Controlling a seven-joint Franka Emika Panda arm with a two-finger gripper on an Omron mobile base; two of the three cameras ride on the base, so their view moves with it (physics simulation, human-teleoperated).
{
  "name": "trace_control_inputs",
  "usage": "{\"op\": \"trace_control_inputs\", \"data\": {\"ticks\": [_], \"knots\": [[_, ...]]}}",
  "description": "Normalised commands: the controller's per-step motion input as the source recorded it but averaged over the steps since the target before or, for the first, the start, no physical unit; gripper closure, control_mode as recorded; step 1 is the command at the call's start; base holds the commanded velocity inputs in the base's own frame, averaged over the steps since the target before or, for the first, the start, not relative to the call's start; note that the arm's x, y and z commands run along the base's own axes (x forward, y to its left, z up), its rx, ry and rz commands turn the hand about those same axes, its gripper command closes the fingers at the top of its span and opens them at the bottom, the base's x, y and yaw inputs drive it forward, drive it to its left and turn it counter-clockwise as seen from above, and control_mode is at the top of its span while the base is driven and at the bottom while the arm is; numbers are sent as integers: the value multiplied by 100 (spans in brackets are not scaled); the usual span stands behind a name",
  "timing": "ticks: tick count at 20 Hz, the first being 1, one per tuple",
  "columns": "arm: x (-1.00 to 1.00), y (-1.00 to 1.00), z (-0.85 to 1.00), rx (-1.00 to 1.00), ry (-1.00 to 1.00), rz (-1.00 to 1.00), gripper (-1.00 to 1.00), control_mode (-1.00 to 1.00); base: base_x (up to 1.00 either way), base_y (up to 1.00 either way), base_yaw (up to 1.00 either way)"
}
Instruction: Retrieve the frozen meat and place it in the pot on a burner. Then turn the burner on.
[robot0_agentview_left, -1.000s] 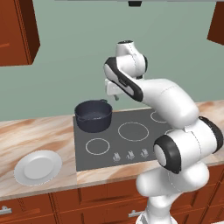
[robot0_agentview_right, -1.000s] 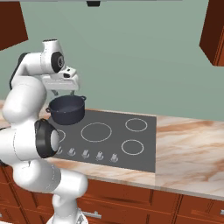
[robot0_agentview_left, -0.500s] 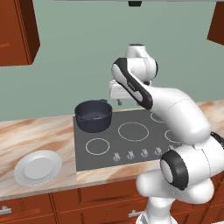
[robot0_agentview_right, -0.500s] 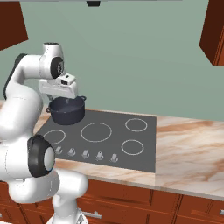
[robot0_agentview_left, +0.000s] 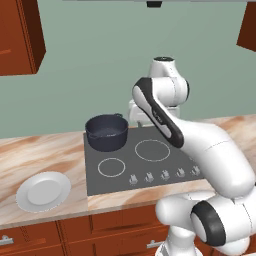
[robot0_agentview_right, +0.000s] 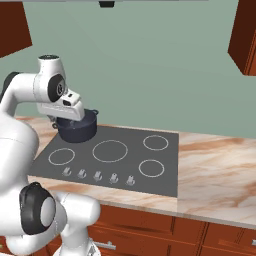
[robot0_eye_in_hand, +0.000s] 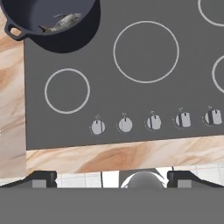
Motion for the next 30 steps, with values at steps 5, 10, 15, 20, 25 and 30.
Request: {"op": "trace_control_inputs", "data": {"ticks": [5,10,15,20,25,30], "knots": [[-15,0,0,0,0,0,-100,-100,0,0,0],[0,0,0,0,0,0,-100,-100,0,0,0],[0,0,0,0,0,0,-100,-100,0,0,0],[0,0,-5,0,-1,0,-100,-100,0,0,0],[0,4,-19,-3,-1,0,-100,-100,0,0,0],[0,23,-30,0,0,0,-100,-100,0,0,0]]}}
